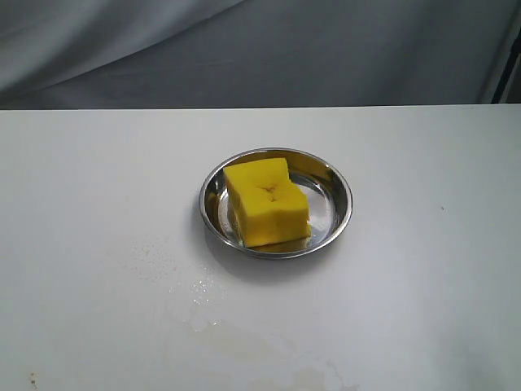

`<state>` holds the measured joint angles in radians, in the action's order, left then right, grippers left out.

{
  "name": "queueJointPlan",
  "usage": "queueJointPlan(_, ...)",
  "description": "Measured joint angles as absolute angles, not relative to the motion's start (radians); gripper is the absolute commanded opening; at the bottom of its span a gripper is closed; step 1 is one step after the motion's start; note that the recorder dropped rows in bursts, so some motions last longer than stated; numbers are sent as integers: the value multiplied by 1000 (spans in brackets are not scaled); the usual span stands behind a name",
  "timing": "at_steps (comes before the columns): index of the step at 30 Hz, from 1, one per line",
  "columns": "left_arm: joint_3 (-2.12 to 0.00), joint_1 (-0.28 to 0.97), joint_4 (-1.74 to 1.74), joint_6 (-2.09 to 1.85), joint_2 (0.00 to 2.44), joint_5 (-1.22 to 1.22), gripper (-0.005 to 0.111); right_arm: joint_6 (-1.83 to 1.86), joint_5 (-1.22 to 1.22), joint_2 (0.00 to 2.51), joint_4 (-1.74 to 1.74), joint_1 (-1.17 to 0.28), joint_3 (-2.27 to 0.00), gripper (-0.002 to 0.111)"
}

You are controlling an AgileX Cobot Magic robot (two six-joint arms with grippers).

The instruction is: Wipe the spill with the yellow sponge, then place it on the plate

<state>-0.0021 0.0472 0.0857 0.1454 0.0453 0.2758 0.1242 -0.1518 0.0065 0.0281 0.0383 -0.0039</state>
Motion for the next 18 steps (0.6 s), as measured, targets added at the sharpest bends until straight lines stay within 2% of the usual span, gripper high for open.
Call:
queueJointPlan(6, -2, 47, 86, 145, 45, 276, 0, 124, -152, 6, 28, 139, -4, 0)
queueJointPlan(18, -2, 47, 86, 145, 45, 276, 0, 128, -169, 6, 30, 155, -4, 0)
